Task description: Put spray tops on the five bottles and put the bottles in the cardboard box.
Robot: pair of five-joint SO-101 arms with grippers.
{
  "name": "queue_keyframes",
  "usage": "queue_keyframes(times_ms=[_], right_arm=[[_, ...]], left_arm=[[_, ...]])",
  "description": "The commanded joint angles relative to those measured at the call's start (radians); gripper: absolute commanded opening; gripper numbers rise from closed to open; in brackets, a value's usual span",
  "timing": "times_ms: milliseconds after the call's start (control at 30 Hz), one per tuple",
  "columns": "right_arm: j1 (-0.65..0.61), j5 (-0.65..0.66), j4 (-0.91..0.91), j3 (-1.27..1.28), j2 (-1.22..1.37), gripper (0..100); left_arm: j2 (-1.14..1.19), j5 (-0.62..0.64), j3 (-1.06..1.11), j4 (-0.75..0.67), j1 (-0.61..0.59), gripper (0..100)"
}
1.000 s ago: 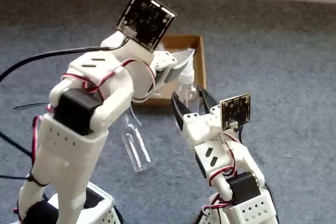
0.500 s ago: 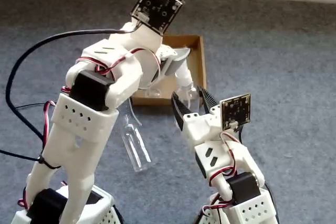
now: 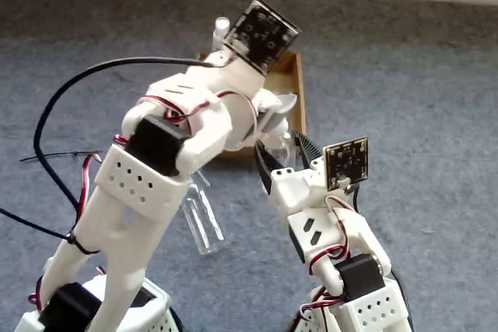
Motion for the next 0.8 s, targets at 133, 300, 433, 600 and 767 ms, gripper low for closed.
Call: queue_keyframes(times_ms=[133, 300, 433, 600, 767], right_arm=[[0.015, -0.008, -0.002, -0.071, -0.001, 0.5], [0.015, 0.026, -0.002, -0.071, -0.001, 0.5], [0.015, 0.032, -0.002, -0.076, 0.004, 0.5], [0.018, 0.034, -0.002, -0.079, 0.005, 0.5], [0.114, 0.098, -0.15, -0.081, 0.022, 0.5]], left_arm=[[-0.007, -0.014, -0.015, 0.008, 0.027, 19], [-0.007, -0.052, -0.176, 0.069, -0.013, 19], [-0.005, -0.054, -0.375, 0.203, -0.027, 19], [-0.005, -0.052, -0.515, 0.324, -0.068, 24], [-0.008, -0.021, -0.516, 0.477, -0.217, 17]])
